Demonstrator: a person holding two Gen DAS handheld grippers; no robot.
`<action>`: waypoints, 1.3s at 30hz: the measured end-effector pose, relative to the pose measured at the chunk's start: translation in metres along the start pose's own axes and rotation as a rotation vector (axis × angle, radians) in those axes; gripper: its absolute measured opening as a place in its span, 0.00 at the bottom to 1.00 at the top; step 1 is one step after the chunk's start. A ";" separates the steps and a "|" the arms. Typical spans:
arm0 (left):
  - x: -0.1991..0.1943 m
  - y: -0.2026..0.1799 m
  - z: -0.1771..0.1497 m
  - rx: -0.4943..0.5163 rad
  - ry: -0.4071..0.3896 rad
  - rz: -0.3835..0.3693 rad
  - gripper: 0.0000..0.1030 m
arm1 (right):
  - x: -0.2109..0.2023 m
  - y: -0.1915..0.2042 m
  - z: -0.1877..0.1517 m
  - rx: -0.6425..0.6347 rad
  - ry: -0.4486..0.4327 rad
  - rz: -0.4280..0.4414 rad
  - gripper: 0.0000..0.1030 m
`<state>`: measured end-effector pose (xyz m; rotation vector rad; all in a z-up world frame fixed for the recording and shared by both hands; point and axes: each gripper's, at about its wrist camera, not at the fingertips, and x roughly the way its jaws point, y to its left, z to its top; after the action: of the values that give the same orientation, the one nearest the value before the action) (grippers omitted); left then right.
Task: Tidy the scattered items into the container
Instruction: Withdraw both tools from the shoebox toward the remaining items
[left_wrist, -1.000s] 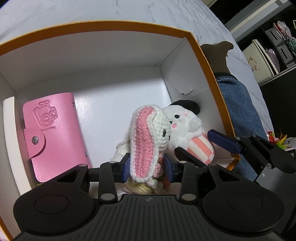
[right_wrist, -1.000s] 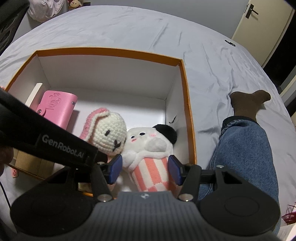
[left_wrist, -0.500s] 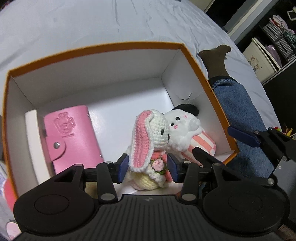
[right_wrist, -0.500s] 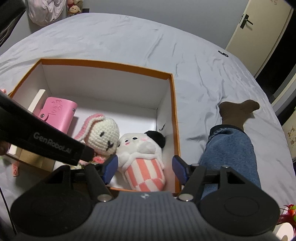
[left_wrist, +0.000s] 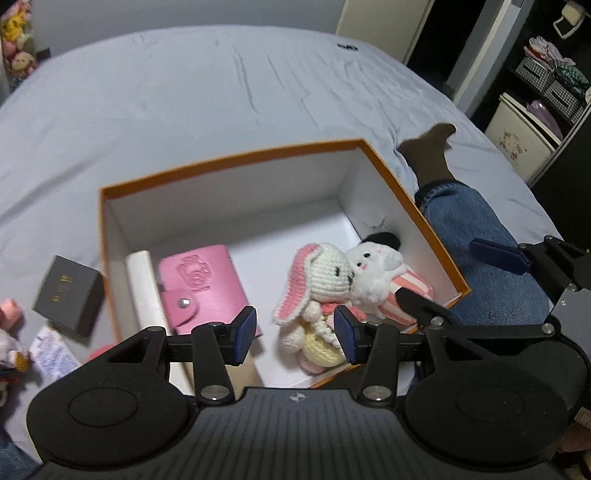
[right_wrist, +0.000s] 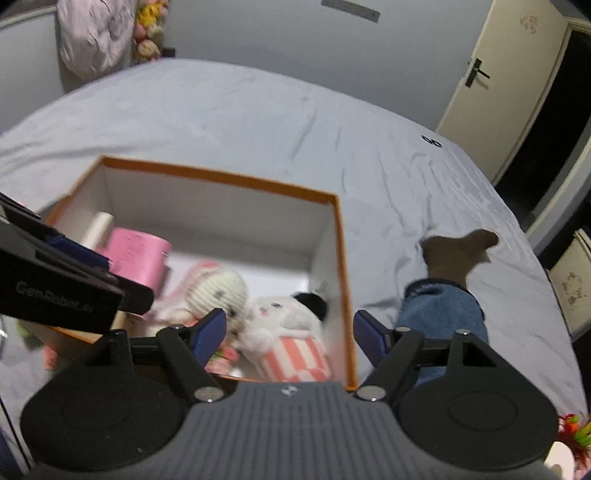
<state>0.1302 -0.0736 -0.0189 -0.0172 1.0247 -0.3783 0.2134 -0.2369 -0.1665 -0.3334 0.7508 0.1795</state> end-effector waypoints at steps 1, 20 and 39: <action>-0.005 0.002 -0.002 -0.003 -0.012 0.009 0.52 | -0.003 0.003 0.001 0.004 -0.009 0.014 0.77; -0.083 0.090 -0.047 -0.214 -0.036 0.186 0.52 | -0.023 0.069 0.019 0.029 -0.105 0.319 0.57; -0.095 0.187 -0.088 -0.278 0.052 0.359 0.52 | -0.010 0.183 0.028 -0.284 -0.073 0.576 0.42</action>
<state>0.0690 0.1458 -0.0212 -0.0721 1.1016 0.0919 0.1732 -0.0568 -0.1827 -0.3698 0.7350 0.8435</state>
